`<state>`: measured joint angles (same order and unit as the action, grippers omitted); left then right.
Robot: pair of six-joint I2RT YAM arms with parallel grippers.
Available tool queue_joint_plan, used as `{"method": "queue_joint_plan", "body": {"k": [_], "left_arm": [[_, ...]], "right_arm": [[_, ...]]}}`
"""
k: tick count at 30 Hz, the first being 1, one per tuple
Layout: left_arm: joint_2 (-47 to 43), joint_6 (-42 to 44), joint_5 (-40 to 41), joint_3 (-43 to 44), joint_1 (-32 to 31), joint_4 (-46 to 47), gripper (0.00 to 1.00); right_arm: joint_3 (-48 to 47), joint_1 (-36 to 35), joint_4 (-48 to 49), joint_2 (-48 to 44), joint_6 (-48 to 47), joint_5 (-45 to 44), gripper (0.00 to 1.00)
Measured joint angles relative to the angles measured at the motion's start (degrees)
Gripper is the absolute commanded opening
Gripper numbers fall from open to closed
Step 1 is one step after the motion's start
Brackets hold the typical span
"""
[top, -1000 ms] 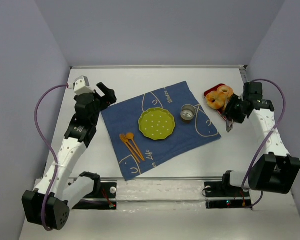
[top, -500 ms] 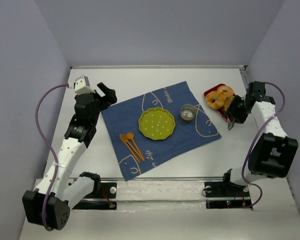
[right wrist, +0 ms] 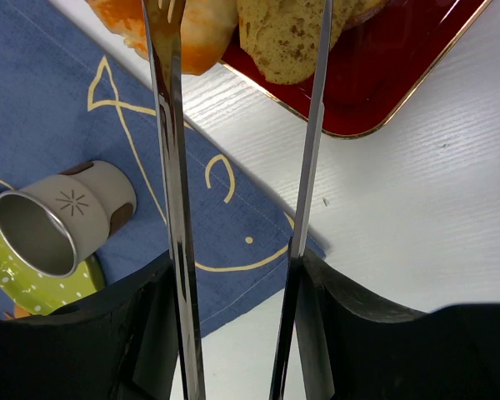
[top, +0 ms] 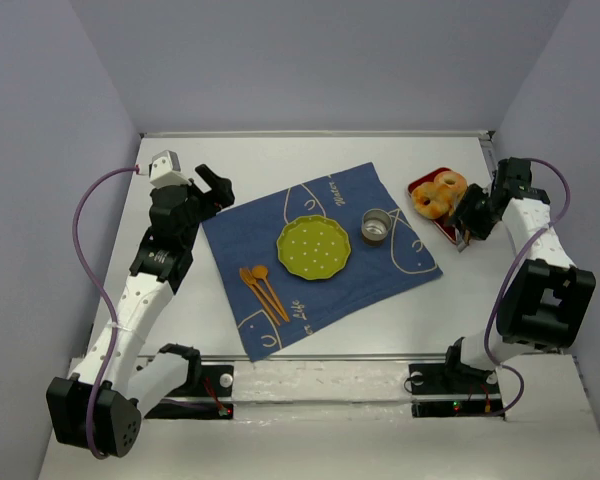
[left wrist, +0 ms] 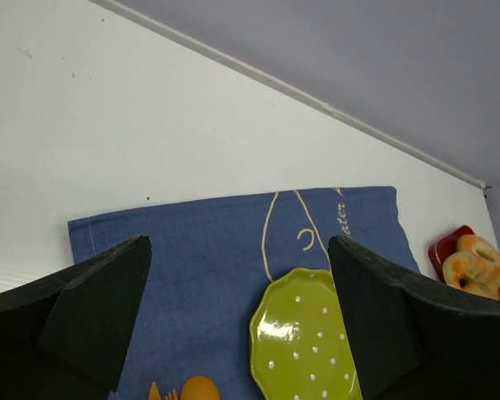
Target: Place the bread
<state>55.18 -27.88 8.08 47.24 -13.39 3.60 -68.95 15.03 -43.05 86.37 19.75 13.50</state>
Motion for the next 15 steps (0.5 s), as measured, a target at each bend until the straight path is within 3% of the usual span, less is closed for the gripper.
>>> {"method": "queue_joint_plan", "body": {"k": [7, 15], "left_arm": [[0.61, 0.00, -0.42, 0.00, 0.31, 0.02, 0.99], [0.61, 0.00, -0.57, 0.00, 0.39, 0.02, 0.99]], "right_arm": [[0.00, 0.00, 0.63, 3.52, 0.15, -0.02, 0.54], [0.52, 0.61, 1.66, 5.14, 1.49, -2.29, 0.32]]}}
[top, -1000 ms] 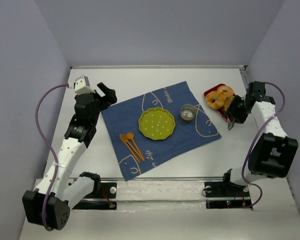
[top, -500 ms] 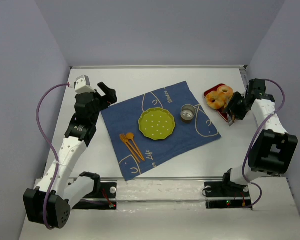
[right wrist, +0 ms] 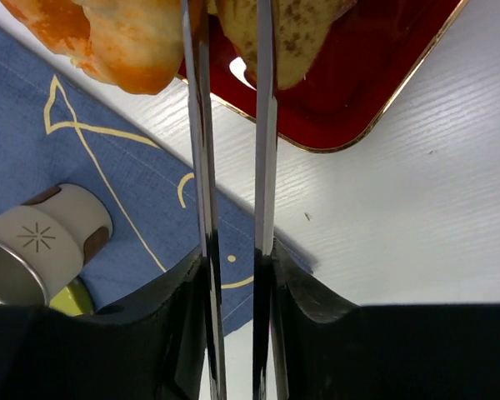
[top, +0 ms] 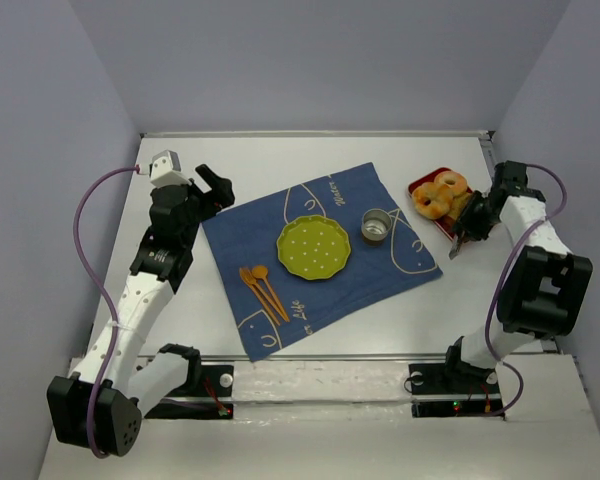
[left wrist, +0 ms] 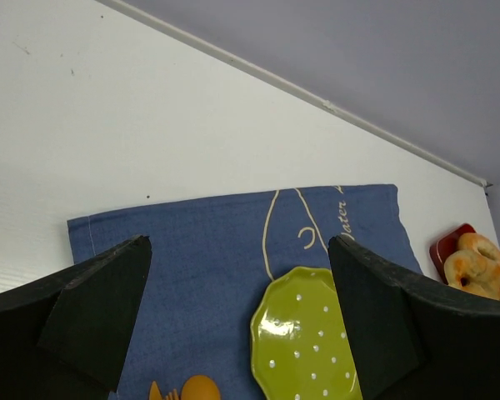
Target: Place the bread
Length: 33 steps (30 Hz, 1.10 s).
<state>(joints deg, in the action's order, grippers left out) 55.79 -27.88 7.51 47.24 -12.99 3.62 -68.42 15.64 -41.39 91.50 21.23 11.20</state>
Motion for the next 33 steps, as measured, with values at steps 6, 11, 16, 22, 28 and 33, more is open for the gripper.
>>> {"method": "queue_joint_plan", "body": {"k": [6, 11, 16, 22, 28, 33], "left_arm": [[0.00, 0.00, -0.24, 0.00, 0.00, -0.02, 0.99], [0.00, 0.00, -0.70, 0.00, 0.00, 0.00, 0.99], [0.00, -0.02, -1.29, 0.00, 0.00, -0.02, 0.99], [0.00, -0.66, -1.44, 0.00, 0.04, -0.09, 0.99], [-0.09, -2.56, -0.02, 0.00, 0.35, -2.36, 0.99], [-1.92, -3.96, 1.60, -1.53, 0.37, -4.87, 0.99]], "right_arm": [[0.76, 0.26, 0.13, -2.32, 0.42, -1.79, 0.26], [0.42, 0.52, -0.22, -6.95, -0.15, 0.24, 0.23], [-2.80, 0.44, -0.68, -13.42, -1.22, 5.27, 0.18], [-6.54, -9.99, -0.44, -22.21, -3.54, 10.23, 0.16], [-6.38, -32.52, 0.90, -21.68, -6.58, 14.12, 0.16], [-4.44, -42.29, 1.64, -16.57, -8.59, 14.47, 0.17]]}}
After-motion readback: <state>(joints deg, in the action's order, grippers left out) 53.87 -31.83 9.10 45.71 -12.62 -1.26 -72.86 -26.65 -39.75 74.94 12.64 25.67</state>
